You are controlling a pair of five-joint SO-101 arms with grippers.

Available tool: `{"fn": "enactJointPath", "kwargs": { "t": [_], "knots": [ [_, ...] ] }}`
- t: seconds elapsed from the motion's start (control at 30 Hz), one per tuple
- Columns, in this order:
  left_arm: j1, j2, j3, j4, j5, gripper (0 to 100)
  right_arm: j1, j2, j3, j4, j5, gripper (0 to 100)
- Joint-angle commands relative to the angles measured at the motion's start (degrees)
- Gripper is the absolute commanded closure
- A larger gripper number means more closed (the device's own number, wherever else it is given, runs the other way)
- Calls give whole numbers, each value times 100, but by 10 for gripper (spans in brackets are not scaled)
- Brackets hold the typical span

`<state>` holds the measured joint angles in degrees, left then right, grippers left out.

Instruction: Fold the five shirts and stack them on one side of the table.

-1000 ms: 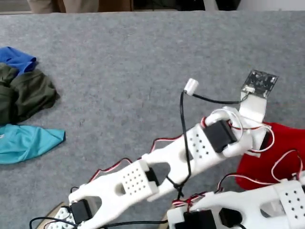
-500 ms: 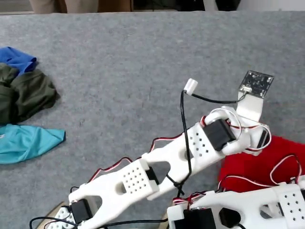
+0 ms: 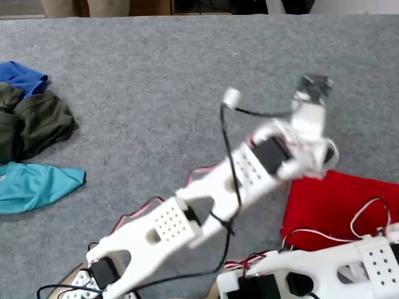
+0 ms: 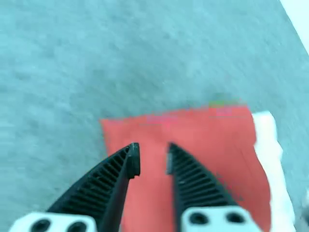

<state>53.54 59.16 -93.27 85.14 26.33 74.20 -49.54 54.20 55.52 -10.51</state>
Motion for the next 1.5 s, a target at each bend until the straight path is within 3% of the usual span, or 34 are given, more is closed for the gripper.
{"fn": "enactJointPath", "kwargs": {
  "t": [0.0, 0.1, 0.27, 0.5, 0.63, 0.87, 1.1, 1.47],
  "knots": [
    [-765, -549, -255, 158, 18, 967, -523, -488, -673, 440, 18, 858],
    [-1415, -752, -255, 554, -79, 966, -1244, -971, -1007, 941, 18, 998],
    [-2523, -813, -237, 1521, -1108, 981, -2932, -1807, -963, 1398, -360, 981],
    [-4774, -813, -229, 1574, -1846, 980, -6000, -2141, -347, 1310, -431, 982],
    [-6031, -813, -220, 1574, -1987, 980, -7081, -2132, -198, 941, -431, 982],
    [-7912, -813, -220, 1574, -2462, 979, -7890, -760, -365, 536, -431, 980],
    [-9354, -813, -220, 1574, -2875, 977, -8400, 1077, -1798, 589, -448, 980],
    [-10602, -804, -220, 1574, -3402, 974, -9200, 3582, -3714, 1275, -457, 979]
  ]
}}
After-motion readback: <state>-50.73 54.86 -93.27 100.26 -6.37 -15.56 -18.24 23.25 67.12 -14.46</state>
